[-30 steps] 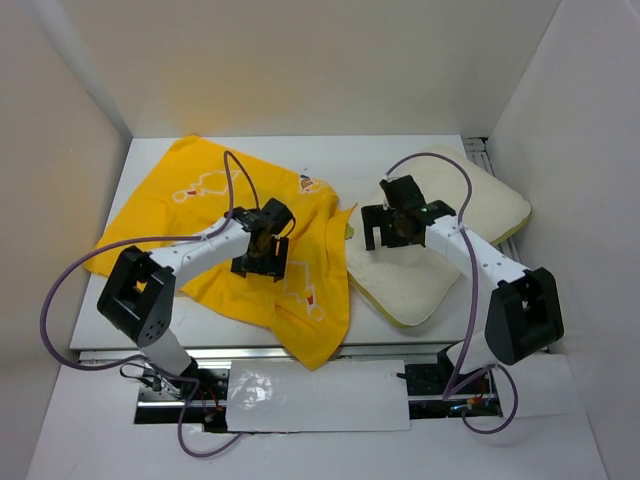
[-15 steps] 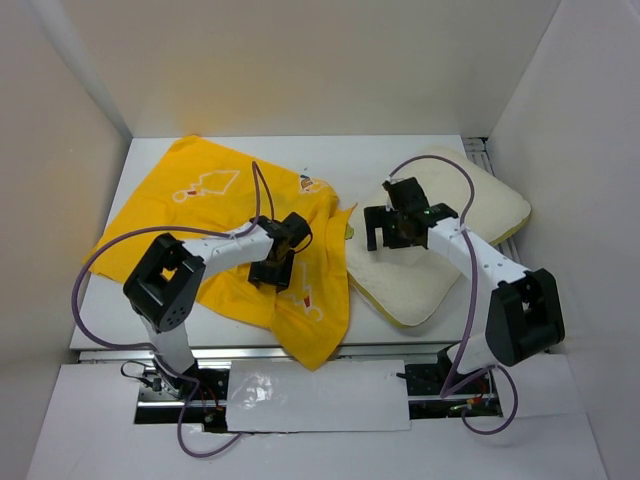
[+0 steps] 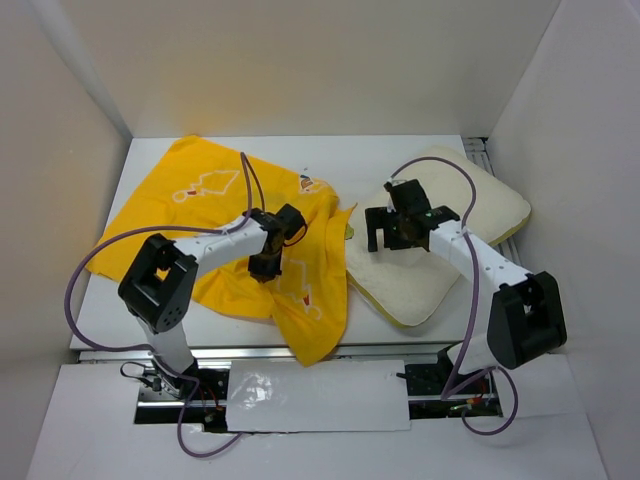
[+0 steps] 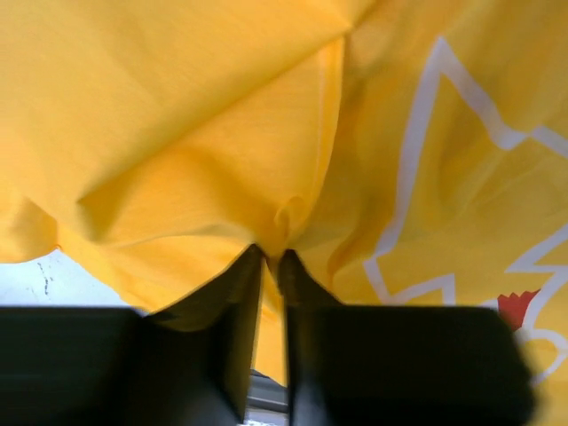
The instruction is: Put the pillow into the pillowcase
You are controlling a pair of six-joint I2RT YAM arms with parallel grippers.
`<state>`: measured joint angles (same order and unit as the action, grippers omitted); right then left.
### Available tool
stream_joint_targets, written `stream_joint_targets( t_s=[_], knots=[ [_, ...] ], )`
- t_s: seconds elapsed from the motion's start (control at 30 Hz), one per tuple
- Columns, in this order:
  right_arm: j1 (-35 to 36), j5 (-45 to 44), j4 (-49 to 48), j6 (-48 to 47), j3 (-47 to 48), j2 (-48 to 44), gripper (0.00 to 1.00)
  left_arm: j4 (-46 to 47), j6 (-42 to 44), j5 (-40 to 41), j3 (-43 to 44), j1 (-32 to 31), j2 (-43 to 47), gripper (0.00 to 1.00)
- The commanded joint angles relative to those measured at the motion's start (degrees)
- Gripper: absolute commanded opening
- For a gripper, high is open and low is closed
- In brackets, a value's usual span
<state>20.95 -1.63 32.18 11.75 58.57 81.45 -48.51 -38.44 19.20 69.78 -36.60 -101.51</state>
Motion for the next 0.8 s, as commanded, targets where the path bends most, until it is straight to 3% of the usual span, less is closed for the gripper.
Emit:
stream_joint_targets(
  t_s=[0.0,0.1,0.13,0.23,0.37,0.57,0.6,0.67,0.7,0.73,0.77],
  knots=[
    [-0.5,0.2,-0.6,-0.3,-0.4,-1.7,1.0,-1.3,-1.6,2.9,2.4,0.8,2.4,0.23],
    [0.3,-0.5,-0.6,-0.8,-0.4,-1.7,1.0,-0.1,-0.3,2.3,2.9,0.8,1.8,0.02],
    [1.1,-0.5,-0.6,-0.8,-0.9,-1.7,1.0,-0.1,-0.3,1.5,2.9,0.8,1.3,0.0],
    [2.7,-0.7,-0.6,-2.2,-1.6,-3.6,1.0,-0.2,-1.0,3.1,3.5,0.3,1.3,0.0],
    [6.3,3.6,-0.6,-4.9,-2.9,-4.5,1.0,-0.8,-2.5,4.2,2.7,-0.3,11.4,0.0],
    [7.0,0.7,-1.2,-1.1,-3.5,4.1,1.0,1.4,0.3,1.1,1.1,-1.5,22.6,0.0],
    [7.0,-0.6,-1.9,-0.2,-2.9,5.3,0.96,2.2,0.3,1.1,1.1,-1.5,23.5,0.0],
    [7.0,-4.6,-1.9,2.7,-2.4,7.8,0.76,2.2,1.2,0.0,0.5,-2.8,25.3,0.0],
    [6.3,-6.3,-1.9,3.9,-1.6,8.3,0.17,2.2,1.2,0.0,-0.2,-2.8,25.3,0.0],
    [5.6,-8.5,-1.3,5.3,-1.6,8.3,0.0,2.2,1.2,0.0,-0.3,-2.8,26.2,0.0],
    [5.6,-13.8,-0.1,7.8,-0.9,7.7,0.0,2.2,1.2,-0.6,-1.0,-3.3,26.2,0.0]
  ],
)
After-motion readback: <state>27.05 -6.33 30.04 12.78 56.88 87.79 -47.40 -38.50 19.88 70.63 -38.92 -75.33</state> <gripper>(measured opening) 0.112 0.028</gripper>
